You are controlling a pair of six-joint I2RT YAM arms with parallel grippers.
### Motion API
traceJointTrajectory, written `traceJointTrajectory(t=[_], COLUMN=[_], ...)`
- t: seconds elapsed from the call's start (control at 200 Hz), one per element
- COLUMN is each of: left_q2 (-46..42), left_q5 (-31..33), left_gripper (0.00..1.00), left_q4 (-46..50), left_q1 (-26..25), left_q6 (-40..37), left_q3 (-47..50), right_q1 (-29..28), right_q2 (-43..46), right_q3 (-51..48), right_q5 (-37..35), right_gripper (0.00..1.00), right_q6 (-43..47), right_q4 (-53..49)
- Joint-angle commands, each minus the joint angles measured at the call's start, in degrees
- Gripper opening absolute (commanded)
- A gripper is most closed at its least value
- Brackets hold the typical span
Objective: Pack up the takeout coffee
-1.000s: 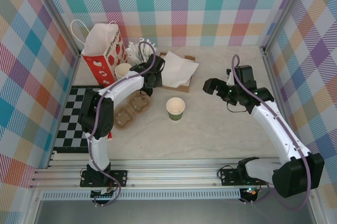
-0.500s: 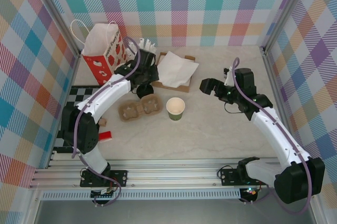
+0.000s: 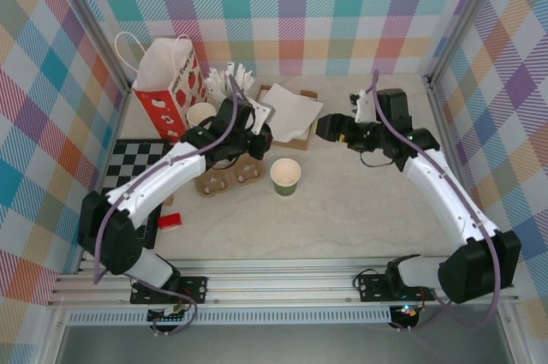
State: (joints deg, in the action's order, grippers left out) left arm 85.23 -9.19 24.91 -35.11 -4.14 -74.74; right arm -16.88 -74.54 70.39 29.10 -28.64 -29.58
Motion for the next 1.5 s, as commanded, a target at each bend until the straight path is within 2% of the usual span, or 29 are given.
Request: traceJointTrajectory(t=[0.0,0.14,0.245,0.4,0.53,0.735,0.79,1.035,1.15,1.495], left_q2=[-2.4,-3.9,-3.6,-2.9,-1.6,-0.5,-0.4,0.3,1.2,2.8], left_q5=[-5.6,-6.5,-8.0,-12.0,-14.2,-16.0,-15.6,-14.2,-13.0,-11.3], left_gripper=[0.0,0.0,0.0,0.0,0.0,0.0,0.0,0.0,0.0,0.0], left_q4=[-1.7,-3.3,-2.7,-2.2,-0.6,1.2,1.2,2.3,4.2,6.6], left_q1=[-1.3,-3.3,-3.4,-3.5,-3.6,-3.8,-3.8,-3.9,-4.1,-5.0], left_q6=[-18.2,-28.9,-33.8,-38.4,-38.9,-38.5,-38.5,-38.0,-38.1,-36.7], left_q3=[2.3,5.0,4.4,3.4,1.9,-0.2,-0.4,-1.6,-2.6,-5.5], right_q1=[-0.1,-1.6,-2.1,-4.1,-6.0,-9.0,-9.5,-11.3,-11.8,-13.5], right_q2=[-2.5,-5.2,-6.4,-8.7,-10.3,-13.0,-14.0,-15.8,-15.8,-16.8], right_q3=[4.2,8.4,9.1,11.0,10.8,12.1,12.8,14.7,15.1,16.8], right_q5=[8.2,8.4,10.1,10.8,11.1,9.0,6.5,-3.3,-4.6,-8.7], right_gripper=[0.87,0.82,0.76,0.73,0.66,0.64,0.64,0.49,0.4,0.24], right_q6=[-1.5,-1.1,-2.2,-1.7,-1.3,3.1,2.9,2.8,3.5,4.9], right_q4=[-5.0,-7.8,-7.2,-9.0,-6.8,-5.4,-5.9,-8.6,-9.5,-12.4])
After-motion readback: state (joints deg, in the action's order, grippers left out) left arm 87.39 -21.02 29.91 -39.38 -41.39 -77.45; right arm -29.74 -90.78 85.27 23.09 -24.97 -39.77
